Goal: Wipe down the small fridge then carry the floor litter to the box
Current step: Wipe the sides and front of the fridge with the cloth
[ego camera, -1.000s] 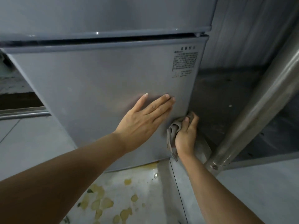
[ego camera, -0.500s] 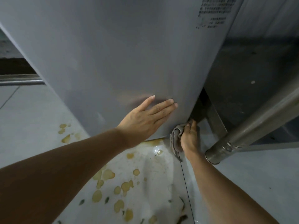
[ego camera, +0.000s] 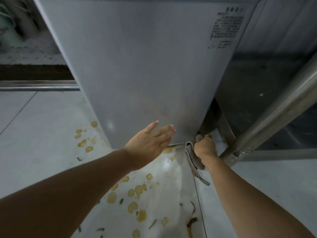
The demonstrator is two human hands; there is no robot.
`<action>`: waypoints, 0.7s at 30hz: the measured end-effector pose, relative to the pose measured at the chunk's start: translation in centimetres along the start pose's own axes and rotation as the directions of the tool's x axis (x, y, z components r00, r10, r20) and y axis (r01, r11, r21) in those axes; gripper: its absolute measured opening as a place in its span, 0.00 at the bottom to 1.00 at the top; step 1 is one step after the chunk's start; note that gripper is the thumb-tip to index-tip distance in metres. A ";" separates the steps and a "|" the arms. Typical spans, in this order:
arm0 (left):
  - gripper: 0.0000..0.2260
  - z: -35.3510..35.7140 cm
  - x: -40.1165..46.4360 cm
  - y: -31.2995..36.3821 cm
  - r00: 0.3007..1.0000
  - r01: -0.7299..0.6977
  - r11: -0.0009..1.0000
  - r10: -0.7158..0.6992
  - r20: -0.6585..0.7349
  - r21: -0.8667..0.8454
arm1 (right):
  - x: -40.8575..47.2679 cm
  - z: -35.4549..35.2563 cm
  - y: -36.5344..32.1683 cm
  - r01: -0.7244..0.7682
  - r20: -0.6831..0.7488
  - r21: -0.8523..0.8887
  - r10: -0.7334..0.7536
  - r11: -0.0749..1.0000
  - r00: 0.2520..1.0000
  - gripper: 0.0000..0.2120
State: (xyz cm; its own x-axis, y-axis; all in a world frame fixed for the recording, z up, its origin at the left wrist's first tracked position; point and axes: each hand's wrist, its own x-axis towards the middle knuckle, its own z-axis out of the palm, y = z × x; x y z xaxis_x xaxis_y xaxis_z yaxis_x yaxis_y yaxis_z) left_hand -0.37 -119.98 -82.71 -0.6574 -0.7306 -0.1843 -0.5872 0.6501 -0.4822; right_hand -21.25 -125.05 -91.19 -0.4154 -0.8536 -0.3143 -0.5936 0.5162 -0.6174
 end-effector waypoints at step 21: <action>0.36 -11.6 -12.6 -6.1 0.977 0.213 0.892 -0.203 0.067 -0.398 | -19.3 -11.3 -12.9 0.278 0.021 -0.045 -0.277 0.960 0.961 0.13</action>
State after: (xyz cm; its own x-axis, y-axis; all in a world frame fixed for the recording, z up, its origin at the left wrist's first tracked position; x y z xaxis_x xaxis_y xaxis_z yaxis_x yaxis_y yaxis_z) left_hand 6.00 -112.31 -67.50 -0.4915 -0.8597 -0.1390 -0.8519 0.5077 -0.1286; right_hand -13.36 -114.40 -69.01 -0.2200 -0.9645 -0.1458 -0.7160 0.2612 -0.6474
